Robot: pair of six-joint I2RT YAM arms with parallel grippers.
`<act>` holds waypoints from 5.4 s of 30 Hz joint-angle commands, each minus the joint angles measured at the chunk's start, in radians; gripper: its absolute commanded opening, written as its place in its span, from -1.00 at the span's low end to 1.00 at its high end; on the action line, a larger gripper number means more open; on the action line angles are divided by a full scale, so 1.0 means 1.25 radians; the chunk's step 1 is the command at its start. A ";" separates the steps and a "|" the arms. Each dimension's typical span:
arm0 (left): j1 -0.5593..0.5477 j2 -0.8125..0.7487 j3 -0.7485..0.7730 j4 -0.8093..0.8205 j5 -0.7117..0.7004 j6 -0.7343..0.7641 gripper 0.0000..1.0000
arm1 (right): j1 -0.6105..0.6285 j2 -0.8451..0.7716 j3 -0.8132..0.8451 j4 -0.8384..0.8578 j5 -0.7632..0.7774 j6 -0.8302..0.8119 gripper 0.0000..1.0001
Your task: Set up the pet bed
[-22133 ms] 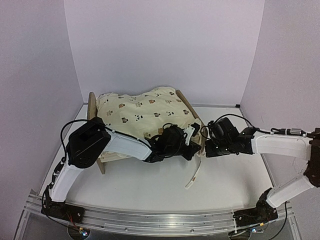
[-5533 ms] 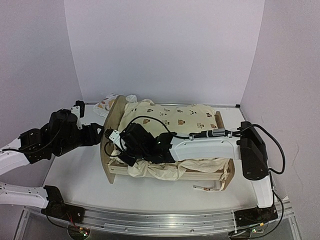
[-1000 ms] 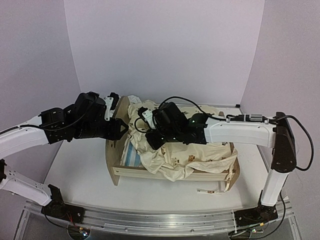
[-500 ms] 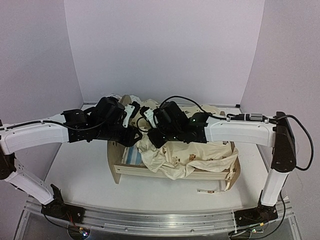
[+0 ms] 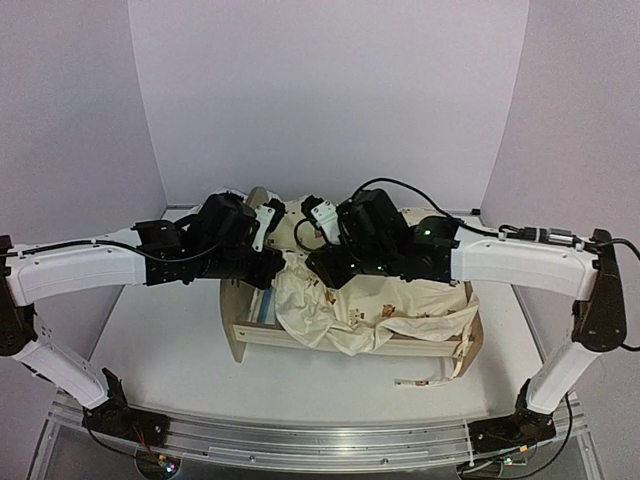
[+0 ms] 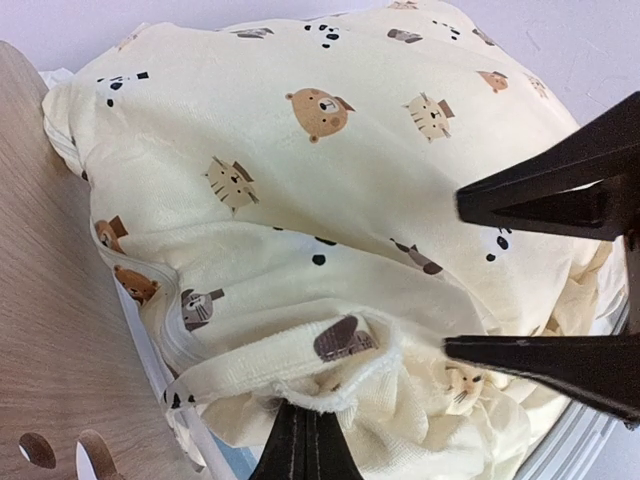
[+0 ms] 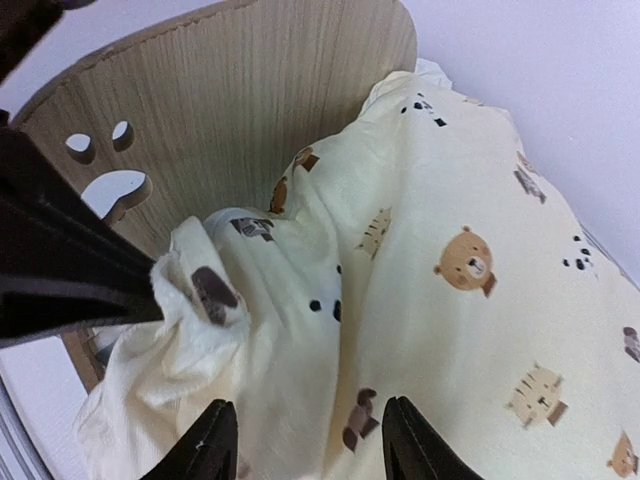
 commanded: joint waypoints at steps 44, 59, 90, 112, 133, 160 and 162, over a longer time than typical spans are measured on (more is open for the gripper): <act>0.001 -0.029 0.045 0.092 -0.089 -0.089 -1.00 | 0.106 0.055 -0.197 0.411 0.137 -0.086 -0.04; 0.001 -0.036 0.033 0.093 -0.105 -0.087 -1.00 | 0.092 0.141 -0.153 0.469 0.044 -0.109 -0.24; 0.005 -0.035 0.023 0.095 -0.125 -0.086 -1.00 | 0.092 0.248 -0.110 0.610 0.048 -0.129 -0.63; 0.008 -0.049 -0.001 0.048 -0.156 -0.115 -0.58 | 0.093 -0.006 -0.146 0.387 -0.154 0.072 -1.00; 0.008 -0.080 0.011 -0.026 -0.164 -0.132 -0.02 | -0.002 -0.013 0.025 0.072 -0.477 0.483 -1.00; -0.003 -0.064 -0.031 -0.050 -0.087 -0.159 -0.10 | -0.094 0.175 0.154 0.056 -0.717 0.660 -1.00; -0.009 -0.103 -0.040 -0.052 -0.078 -0.159 -0.10 | -0.099 0.175 0.161 0.056 -0.715 0.661 -1.00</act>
